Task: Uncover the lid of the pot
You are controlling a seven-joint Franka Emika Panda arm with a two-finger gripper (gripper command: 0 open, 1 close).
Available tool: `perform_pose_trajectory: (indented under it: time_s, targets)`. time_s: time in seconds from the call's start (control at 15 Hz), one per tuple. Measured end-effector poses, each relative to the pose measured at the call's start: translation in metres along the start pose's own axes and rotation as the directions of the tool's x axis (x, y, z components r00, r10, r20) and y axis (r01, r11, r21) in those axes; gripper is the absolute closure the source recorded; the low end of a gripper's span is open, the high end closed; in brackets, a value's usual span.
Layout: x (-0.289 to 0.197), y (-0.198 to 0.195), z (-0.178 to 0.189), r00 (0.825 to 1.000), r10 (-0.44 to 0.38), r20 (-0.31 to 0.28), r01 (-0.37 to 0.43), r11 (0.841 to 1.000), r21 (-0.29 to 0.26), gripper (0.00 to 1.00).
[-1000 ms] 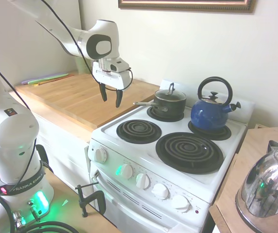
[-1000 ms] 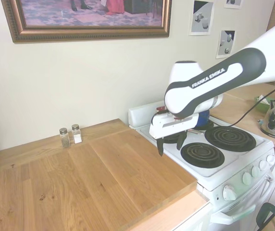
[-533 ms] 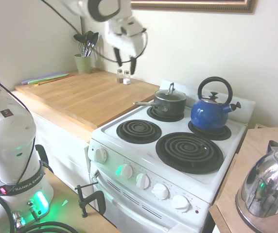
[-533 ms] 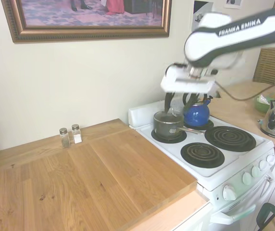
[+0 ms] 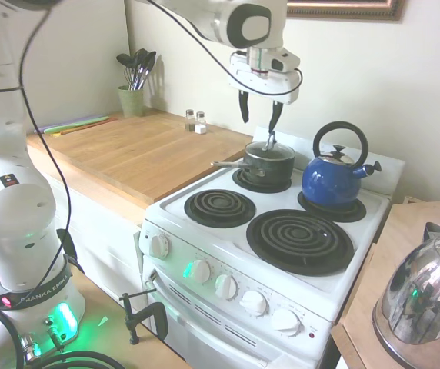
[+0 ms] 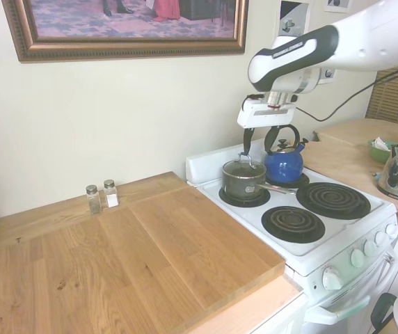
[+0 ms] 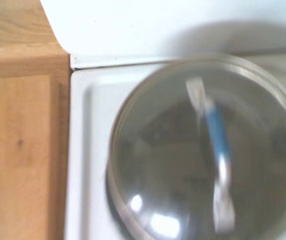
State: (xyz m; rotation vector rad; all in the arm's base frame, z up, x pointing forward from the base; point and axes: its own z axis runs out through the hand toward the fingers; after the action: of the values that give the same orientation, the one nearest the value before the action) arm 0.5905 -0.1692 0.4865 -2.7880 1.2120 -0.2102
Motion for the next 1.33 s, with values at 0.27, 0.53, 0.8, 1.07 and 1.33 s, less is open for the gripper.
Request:
perform_pose_trajectory:
  time_s: [0.27, 0.53, 0.8, 1.07, 1.33]
  targets:
    - [0.023, -0.012, 0.024, 0.999, -0.039, 0.005, 0.039, 0.999, -0.023, 1.0]
    - [0.025, -0.016, 0.029, 0.997, -0.068, 0.03, 0.069, 0.997, -0.034, 1.0]
    - [0.034, -0.023, 0.048, 0.996, -0.071, 0.053, 0.073, 0.996, -0.047, 1.0]
    - [0.041, -0.02, 0.053, 0.996, -0.065, 0.056, 0.067, 0.997, -0.04, 1.0]
    - [0.041, -0.022, 0.054, 0.996, -0.066, 0.057, 0.068, 0.997, -0.038, 1.0]
